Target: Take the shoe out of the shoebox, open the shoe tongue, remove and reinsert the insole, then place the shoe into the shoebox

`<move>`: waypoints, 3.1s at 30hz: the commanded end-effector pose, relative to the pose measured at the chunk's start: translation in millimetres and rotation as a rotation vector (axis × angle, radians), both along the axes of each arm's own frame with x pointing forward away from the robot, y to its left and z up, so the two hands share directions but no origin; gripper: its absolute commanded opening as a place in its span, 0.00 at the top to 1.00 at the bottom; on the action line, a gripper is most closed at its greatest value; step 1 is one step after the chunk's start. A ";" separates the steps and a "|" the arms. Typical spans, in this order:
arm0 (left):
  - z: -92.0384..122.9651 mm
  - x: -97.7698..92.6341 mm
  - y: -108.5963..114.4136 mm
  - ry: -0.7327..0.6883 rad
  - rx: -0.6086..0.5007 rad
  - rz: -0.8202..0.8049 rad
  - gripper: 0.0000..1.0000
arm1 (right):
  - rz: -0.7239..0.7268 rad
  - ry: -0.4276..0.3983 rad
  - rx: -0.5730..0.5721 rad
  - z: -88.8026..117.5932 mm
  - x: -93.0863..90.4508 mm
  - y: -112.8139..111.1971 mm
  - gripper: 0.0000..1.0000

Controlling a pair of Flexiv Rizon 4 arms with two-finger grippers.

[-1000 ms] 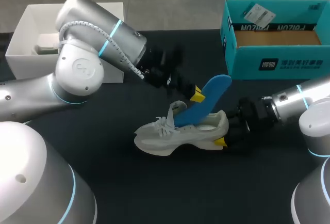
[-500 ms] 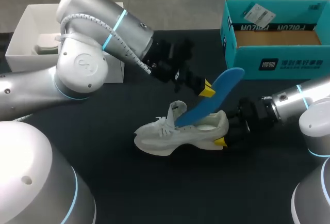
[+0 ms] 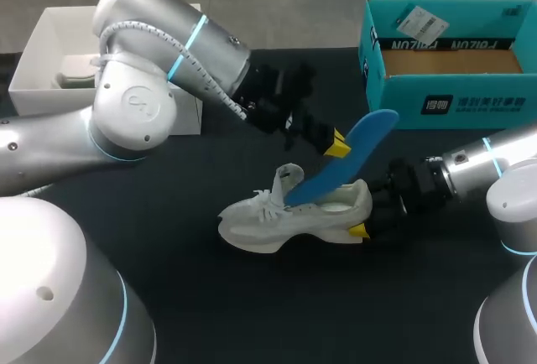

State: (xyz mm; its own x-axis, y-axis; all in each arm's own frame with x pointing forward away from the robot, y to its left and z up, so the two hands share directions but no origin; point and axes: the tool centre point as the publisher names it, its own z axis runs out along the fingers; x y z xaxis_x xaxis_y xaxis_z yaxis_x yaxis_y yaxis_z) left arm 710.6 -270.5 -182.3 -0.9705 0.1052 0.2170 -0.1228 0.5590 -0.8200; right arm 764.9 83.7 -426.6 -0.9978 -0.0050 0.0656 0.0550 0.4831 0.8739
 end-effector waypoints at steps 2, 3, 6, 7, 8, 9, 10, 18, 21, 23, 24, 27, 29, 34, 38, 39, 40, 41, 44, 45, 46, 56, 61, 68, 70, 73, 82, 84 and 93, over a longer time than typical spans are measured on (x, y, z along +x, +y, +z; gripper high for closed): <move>4.0 -4.9 -0.7 0.033 -0.022 -0.003 1.00 | -0.001 0.000 -0.003 -5.3 -1.4 2.5 1.00; 8.8 -8.7 -0.2 0.060 -0.049 -0.002 1.00 | -0.001 0.000 -0.003 -5.3 -1.4 2.5 1.00; 25.5 -19.0 2.6 0.133 -0.129 0.009 1.00 | -0.001 0.000 -0.003 -5.3 -1.4 2.5 1.00; 30.8 -21.7 3.8 0.143 -0.146 0.009 1.00 | -0.001 0.000 -0.003 -5.3 -1.4 2.5 1.00; 35.2 -24.4 4.6 0.152 -0.158 0.012 1.00 | -0.001 0.000 -0.003 -5.3 -1.4 2.5 1.00; 39.9 -26.6 5.7 0.166 -0.172 0.010 1.00 | -0.001 0.000 -0.003 -5.3 -1.4 2.5 1.00; 44.1 -28.3 6.8 0.185 -0.183 0.008 1.00 | -0.001 0.000 -0.003 -5.3 -1.4 2.5 1.00; 73.5 -43.0 19.8 0.323 -0.240 -0.002 1.00 | -0.001 0.000 -0.003 -5.3 -1.4 2.5 1.00; 86.1 -49.2 28.4 0.410 -0.262 -0.015 1.00 | -0.001 0.000 -0.003 -5.3 -1.4 2.5 1.00; 94.7 -54.2 33.9 0.453 -0.276 -0.017 1.00 | -0.001 0.000 -0.003 -5.3 -1.4 2.5 1.00; 99.6 -57.0 36.0 0.476 -0.285 -0.019 1.00 | -0.001 0.000 -0.003 -5.3 -1.4 2.5 1.00; 114.4 -66.7 42.6 0.543 -0.311 -0.038 1.00 | -0.001 0.000 -0.003 -5.3 -1.4 2.5 1.00; 124.8 -73.5 46.2 0.561 -0.334 -0.050 1.00 | -0.001 0.000 -0.003 -5.3 -1.4 2.5 1.00; 150.8 -90.7 53.1 0.643 -0.400 -0.077 1.00 | -0.001 0.000 -0.003 -5.3 -1.4 2.5 1.00; 166.8 -97.8 57.2 0.698 -0.443 -0.084 1.00 | -0.001 0.000 -0.003 -5.3 -1.4 2.5 1.00; 169.5 -98.4 58.6 0.696 -0.455 -0.078 1.00 | -0.001 0.000 -0.003 -5.3 -1.4 2.5 1.00; 171.8 -99.6 60.0 0.702 -0.462 -0.070 1.00 | -0.001 0.000 -0.003 -5.3 -1.4 2.5 1.00; 174.1 -100.7 61.4 0.703 -0.480 -0.058 1.00 | -0.001 0.000 -0.003 -5.3 -1.4 2.5 1.00; 181.0 -106.1 64.3 0.727 -0.508 -0.054 1.00 | -0.001 0.000 -0.003 -5.3 -1.4 2.5 1.00; 183.9 -108.5 65.2 0.722 -0.509 -0.052 1.00 | -0.001 0.000 -0.003 -5.3 -1.4 2.5 1.00; 186.0 -110.3 65.6 0.719 -0.513 -0.054 1.00 | -0.001 0.000 -0.003 -5.3 -1.4 2.5 1.00; 209.6 -133.8 71.9 0.750 -0.535 -0.121 1.00 | -0.001 0.000 -0.003 -5.3 -1.4 2.5 1.00; 214.3 -137.8 74.1 0.744 -0.558 -0.150 1.00 | -0.001 0.000 -0.003 -5.3 -1.4 2.5 1.00; 216.7 -142.4 75.9 0.745 -0.578 -0.160 1.00 | -0.001 0.000 -0.003 -5.3 -1.4 2.5 1.00; 216.7 -142.4 75.9 0.745 -0.578 -0.160 1.00 | -0.001 0.000 -0.003 -5.3 -1.4 2.5 1.00; 216.7 -142.4 75.9 0.745 -0.578 -0.160 1.00 | -0.001 0.000 -0.003 -5.3 -1.4 2.5 1.00; 216.7 -142.4 75.9 0.745 -0.578 -0.160 1.00 | -0.001 0.000 -0.003 -5.3 -1.4 2.5 0.00; 216.7 -142.4 75.9 0.745 -0.578 -0.160 1.00 | -0.001 0.000 -0.003 -5.3 -1.4 2.5 0.00; 216.7 -142.4 75.9 0.745 -0.578 -0.160 1.00 | -0.008 0.010 -0.027 -6.2 -1.5 1.1 0.00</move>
State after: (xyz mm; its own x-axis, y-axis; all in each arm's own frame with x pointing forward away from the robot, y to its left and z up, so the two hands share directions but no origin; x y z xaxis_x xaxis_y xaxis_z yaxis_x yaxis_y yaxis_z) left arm 569.5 -194.5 34.7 -0.5683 0.5096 0.6460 -0.6812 0.1490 -0.7168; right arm 764.1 83.1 -431.9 -0.9976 -0.0011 0.0693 0.0599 0.4892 0.8701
